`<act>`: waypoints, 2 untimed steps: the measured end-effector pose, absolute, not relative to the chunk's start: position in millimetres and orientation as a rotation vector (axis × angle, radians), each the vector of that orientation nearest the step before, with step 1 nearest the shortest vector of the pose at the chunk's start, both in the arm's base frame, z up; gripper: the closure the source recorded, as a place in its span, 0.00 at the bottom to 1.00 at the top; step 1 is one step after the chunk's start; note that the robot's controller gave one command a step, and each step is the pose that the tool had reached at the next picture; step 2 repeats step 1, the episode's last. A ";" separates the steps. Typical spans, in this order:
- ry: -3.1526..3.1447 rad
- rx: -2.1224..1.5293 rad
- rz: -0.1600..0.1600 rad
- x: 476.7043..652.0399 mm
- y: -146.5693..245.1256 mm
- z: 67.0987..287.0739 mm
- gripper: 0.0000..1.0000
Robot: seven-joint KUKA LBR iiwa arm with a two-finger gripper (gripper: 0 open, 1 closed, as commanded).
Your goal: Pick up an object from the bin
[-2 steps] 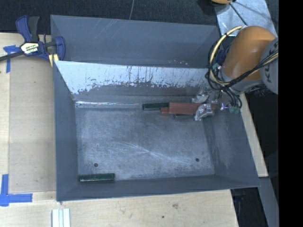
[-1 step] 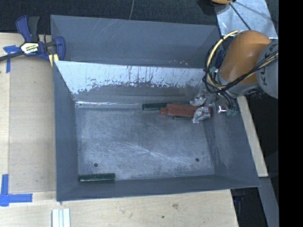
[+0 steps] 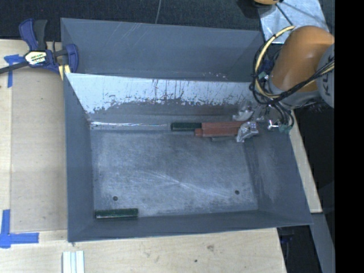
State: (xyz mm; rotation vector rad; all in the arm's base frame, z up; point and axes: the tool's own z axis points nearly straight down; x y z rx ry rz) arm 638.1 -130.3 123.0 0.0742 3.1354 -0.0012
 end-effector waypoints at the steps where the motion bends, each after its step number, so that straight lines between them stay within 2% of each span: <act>1: 3.136 0.074 -0.001 637.1 -130.1 129.3 1.00; 2: 3.136 0.074 -0.001 637.1 -130.1 129.3 1.00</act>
Offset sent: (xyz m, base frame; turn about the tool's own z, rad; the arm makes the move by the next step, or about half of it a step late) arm 0.0002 0.0000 0.0144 0.0000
